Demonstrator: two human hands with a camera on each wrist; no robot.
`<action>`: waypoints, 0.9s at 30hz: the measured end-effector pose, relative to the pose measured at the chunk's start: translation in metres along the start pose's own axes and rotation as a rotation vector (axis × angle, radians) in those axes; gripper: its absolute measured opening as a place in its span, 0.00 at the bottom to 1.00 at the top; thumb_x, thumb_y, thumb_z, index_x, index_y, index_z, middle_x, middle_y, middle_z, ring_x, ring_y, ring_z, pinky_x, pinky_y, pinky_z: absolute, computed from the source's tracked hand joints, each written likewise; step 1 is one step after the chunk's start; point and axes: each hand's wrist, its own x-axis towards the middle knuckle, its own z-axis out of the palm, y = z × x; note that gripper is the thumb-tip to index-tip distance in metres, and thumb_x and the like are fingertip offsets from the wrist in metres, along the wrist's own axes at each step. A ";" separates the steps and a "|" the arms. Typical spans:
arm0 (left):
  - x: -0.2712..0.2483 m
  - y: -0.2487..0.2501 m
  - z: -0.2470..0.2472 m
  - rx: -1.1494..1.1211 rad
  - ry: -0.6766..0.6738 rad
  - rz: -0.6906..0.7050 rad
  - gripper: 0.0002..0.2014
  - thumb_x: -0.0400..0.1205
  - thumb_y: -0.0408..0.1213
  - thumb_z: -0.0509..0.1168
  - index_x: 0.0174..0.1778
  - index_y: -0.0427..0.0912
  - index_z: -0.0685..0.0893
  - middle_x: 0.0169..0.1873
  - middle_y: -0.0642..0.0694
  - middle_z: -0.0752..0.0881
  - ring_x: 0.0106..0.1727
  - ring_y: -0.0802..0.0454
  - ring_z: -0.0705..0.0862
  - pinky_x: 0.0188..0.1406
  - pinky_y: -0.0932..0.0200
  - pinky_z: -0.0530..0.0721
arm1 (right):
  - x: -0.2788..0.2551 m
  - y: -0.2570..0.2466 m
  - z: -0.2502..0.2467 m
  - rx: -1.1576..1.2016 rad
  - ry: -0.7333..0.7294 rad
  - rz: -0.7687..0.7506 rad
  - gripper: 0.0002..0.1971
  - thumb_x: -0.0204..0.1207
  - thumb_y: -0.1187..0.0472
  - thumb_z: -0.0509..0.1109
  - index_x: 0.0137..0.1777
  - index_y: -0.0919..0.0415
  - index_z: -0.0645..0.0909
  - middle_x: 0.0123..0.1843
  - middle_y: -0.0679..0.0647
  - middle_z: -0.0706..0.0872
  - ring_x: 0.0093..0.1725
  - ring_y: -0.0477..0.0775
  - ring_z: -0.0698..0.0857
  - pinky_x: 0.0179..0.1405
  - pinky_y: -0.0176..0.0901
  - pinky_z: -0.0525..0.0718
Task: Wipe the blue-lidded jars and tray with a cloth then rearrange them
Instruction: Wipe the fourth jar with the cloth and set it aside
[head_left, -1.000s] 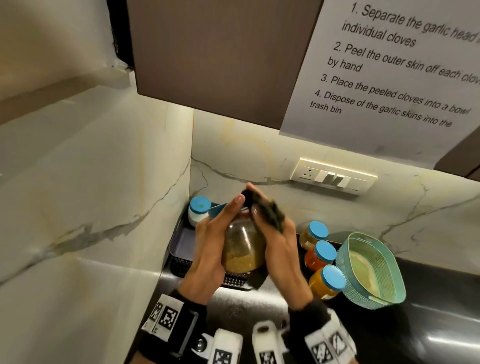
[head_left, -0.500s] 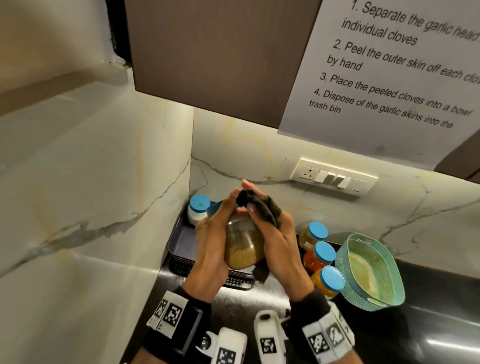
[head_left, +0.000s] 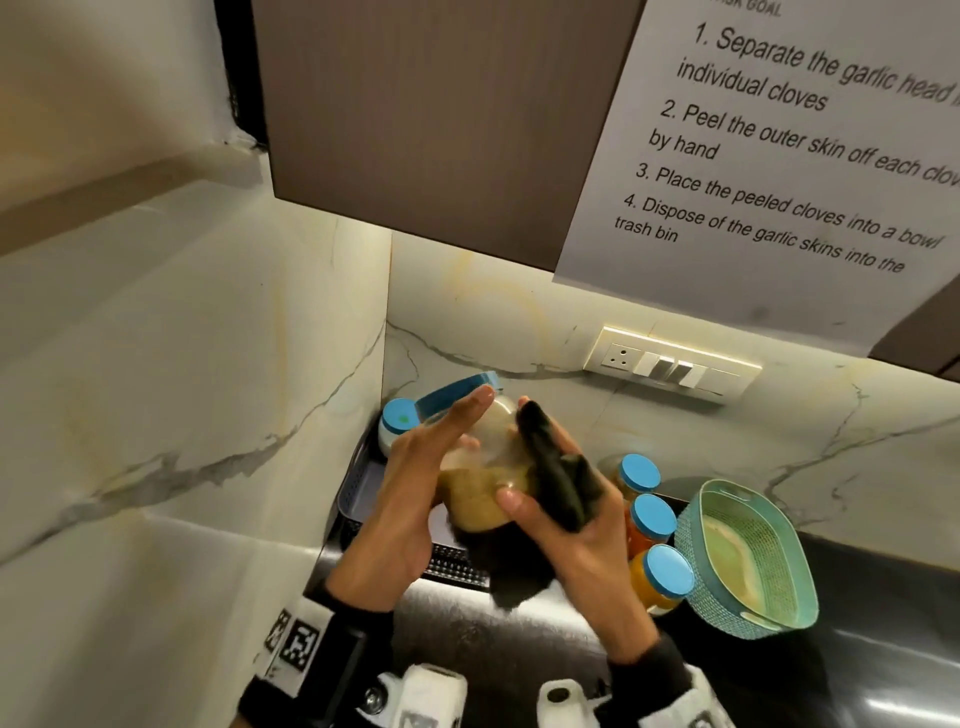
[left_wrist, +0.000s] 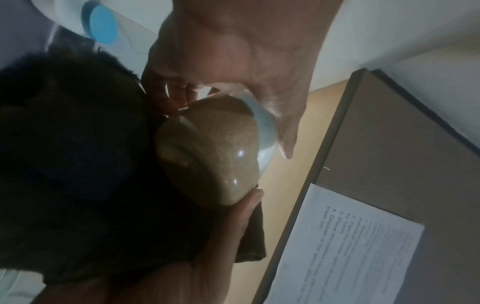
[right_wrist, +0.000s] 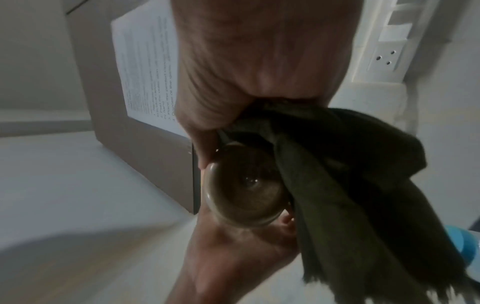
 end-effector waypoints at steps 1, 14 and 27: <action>0.000 0.001 -0.001 -0.013 -0.033 -0.013 0.34 0.58 0.66 0.81 0.52 0.44 0.93 0.46 0.41 0.94 0.53 0.41 0.92 0.57 0.45 0.86 | 0.001 -0.004 -0.004 0.068 -0.014 0.054 0.28 0.65 0.39 0.86 0.67 0.31 0.87 0.66 0.45 0.92 0.67 0.49 0.91 0.63 0.46 0.91; -0.010 -0.001 0.022 0.034 -0.053 0.109 0.32 0.60 0.58 0.86 0.56 0.44 0.91 0.47 0.46 0.97 0.50 0.45 0.95 0.52 0.48 0.95 | 0.021 -0.017 0.007 0.142 0.162 0.249 0.18 0.79 0.47 0.68 0.65 0.53 0.86 0.56 0.52 0.95 0.58 0.53 0.94 0.56 0.50 0.94; -0.012 0.006 0.022 -0.111 -0.135 0.039 0.28 0.59 0.66 0.87 0.44 0.48 0.98 0.53 0.35 0.95 0.60 0.32 0.93 0.66 0.35 0.89 | 0.016 -0.030 0.016 0.072 0.050 -0.030 0.25 0.86 0.64 0.68 0.74 0.32 0.82 0.76 0.48 0.87 0.77 0.58 0.84 0.69 0.55 0.90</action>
